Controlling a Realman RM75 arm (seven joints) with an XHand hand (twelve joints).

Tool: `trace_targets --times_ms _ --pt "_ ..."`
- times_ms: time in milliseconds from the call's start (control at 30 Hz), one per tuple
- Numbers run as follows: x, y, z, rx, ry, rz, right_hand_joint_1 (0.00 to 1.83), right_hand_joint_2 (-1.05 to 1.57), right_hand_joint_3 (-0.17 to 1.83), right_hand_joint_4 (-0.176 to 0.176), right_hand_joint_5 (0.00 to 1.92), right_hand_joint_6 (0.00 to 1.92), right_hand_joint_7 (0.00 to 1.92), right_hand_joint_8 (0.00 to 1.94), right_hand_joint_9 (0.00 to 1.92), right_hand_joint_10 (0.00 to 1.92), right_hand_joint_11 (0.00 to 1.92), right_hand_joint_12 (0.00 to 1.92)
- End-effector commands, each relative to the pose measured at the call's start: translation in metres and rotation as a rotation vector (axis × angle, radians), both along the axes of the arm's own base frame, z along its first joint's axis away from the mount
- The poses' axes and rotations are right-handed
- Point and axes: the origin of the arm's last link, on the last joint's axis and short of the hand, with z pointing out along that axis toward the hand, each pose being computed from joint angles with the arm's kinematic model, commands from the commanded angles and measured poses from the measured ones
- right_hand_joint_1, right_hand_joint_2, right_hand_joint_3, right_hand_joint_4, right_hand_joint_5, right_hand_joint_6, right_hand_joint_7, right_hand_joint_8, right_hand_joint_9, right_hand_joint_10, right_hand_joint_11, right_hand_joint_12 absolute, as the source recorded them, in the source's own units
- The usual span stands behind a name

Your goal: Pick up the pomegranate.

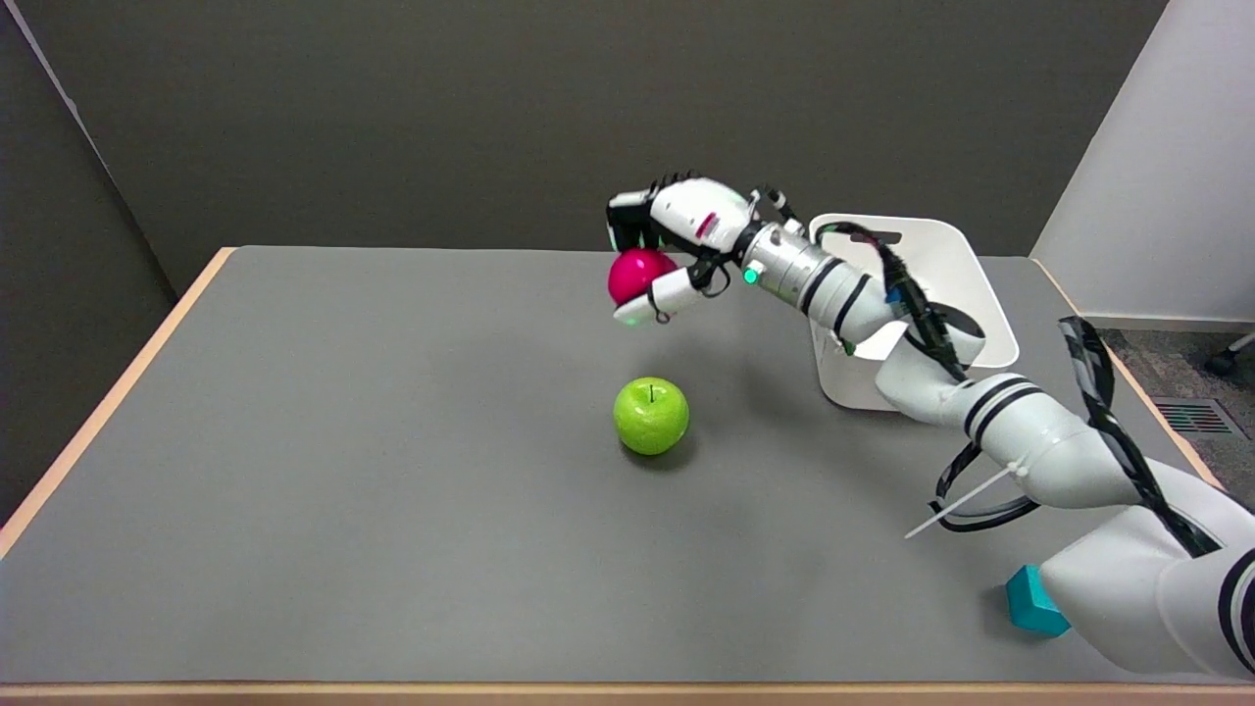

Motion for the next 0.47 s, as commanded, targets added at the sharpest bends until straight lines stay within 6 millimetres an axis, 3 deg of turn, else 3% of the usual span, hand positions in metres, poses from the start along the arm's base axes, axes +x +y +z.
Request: trace_targets --times_ms 33,200,467 --pt "0.097 0.048 0.030 0.013 -0.136 0.362 1.16 1.07 0.38 -0.063 0.61 1.55 0.86 1.35 0.86 1.41 0.68 1.69" --pt "0.126 0.079 0.066 -0.079 -0.121 0.502 1.17 1.06 0.39 -0.062 0.62 1.54 0.87 1.35 0.86 1.42 0.69 1.70" --pt "0.133 0.124 0.142 -0.331 -0.121 0.595 1.17 1.06 0.40 -0.061 0.63 1.53 0.87 1.35 0.87 1.43 0.70 1.74"
